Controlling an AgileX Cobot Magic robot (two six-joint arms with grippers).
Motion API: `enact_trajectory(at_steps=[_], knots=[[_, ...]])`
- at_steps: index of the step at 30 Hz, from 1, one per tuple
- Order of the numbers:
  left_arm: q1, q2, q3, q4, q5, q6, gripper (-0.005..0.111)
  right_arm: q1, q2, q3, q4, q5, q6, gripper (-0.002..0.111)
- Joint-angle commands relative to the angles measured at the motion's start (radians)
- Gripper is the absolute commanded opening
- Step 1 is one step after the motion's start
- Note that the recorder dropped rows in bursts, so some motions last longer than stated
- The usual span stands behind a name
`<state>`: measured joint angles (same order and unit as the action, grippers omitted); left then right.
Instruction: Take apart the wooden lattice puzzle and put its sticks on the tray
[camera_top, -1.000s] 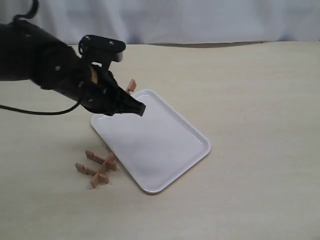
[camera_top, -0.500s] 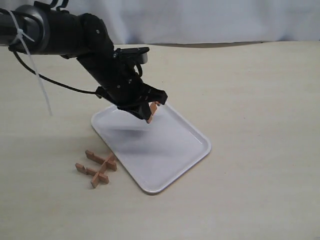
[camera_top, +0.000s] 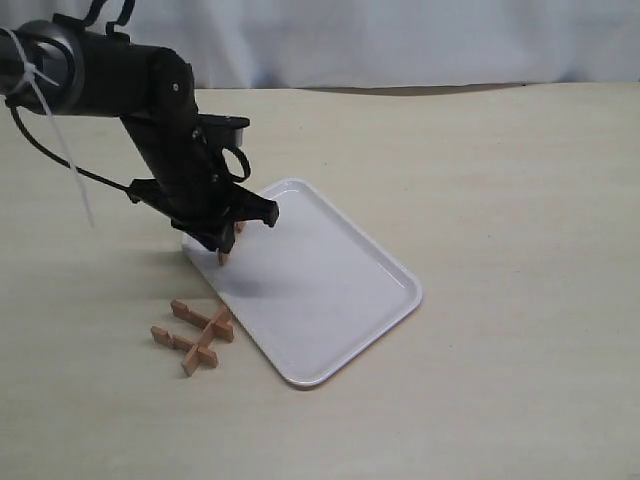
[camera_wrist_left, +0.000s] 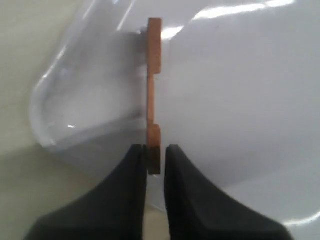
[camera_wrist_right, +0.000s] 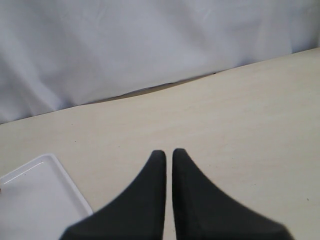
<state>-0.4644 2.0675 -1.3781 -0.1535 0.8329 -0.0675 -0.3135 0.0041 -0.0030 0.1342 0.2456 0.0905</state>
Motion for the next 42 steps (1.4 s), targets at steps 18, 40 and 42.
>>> enact_trajectory(at_steps=[18,40,42], knots=[[-0.001,-0.269,0.040,0.062,0.186,0.067,0.058,0.003,-0.004,0.003,-0.007,-0.001,-0.001,0.004],[-0.341,-0.552,0.669,0.216,-0.152,-0.177,0.058,0.003,-0.004,0.003,-0.007,-0.001,-0.001,0.004],[-0.363,-0.512,0.667,0.308,-0.154,-0.279,0.058,0.003,-0.004,0.003,-0.007,-0.001,-0.001,0.004]])
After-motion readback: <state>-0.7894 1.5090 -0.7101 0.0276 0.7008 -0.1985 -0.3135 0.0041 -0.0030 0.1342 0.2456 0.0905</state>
